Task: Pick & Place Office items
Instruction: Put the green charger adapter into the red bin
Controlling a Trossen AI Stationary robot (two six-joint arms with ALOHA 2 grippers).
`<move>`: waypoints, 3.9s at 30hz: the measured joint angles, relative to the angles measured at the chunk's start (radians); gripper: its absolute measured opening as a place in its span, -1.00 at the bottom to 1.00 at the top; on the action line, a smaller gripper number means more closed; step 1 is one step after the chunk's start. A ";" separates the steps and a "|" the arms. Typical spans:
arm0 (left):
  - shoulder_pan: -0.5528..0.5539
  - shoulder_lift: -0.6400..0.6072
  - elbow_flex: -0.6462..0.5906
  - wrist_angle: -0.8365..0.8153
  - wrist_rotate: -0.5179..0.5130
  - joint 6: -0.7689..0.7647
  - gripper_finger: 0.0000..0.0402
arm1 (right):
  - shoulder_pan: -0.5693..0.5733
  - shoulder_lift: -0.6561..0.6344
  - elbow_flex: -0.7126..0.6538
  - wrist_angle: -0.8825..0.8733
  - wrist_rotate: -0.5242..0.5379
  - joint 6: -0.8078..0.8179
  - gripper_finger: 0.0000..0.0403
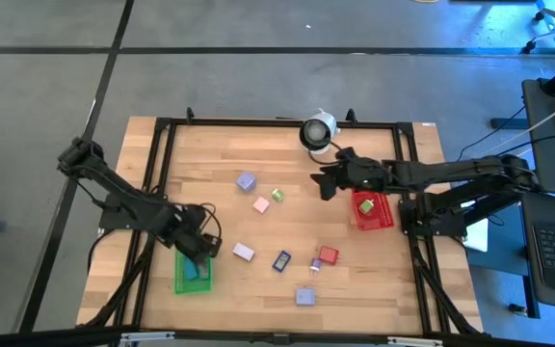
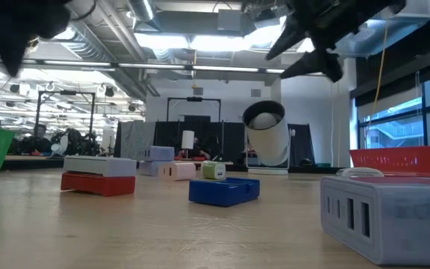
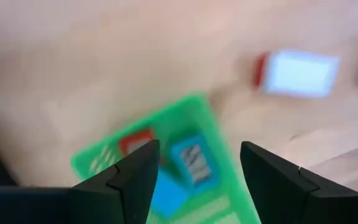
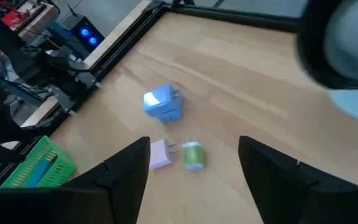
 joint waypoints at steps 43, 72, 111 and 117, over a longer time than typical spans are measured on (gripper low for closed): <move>0.309 -0.252 0.000 -0.004 -0.560 0.865 0.04 | 0.012 0.713 0.000 0.710 0.030 -0.394 0.47; 0.366 -0.251 0.000 -0.003 -0.566 0.901 0.03 | 0.017 0.938 0.195 0.652 0.031 -0.410 -0.32; 0.366 -0.251 0.000 0.335 -0.960 0.901 0.03 | 0.117 0.059 0.195 0.261 0.197 -0.518 -0.27; 0.377 -0.251 0.000 0.458 -0.974 0.901 0.03 | 0.124 -0.014 0.195 -0.334 0.156 -0.135 -0.31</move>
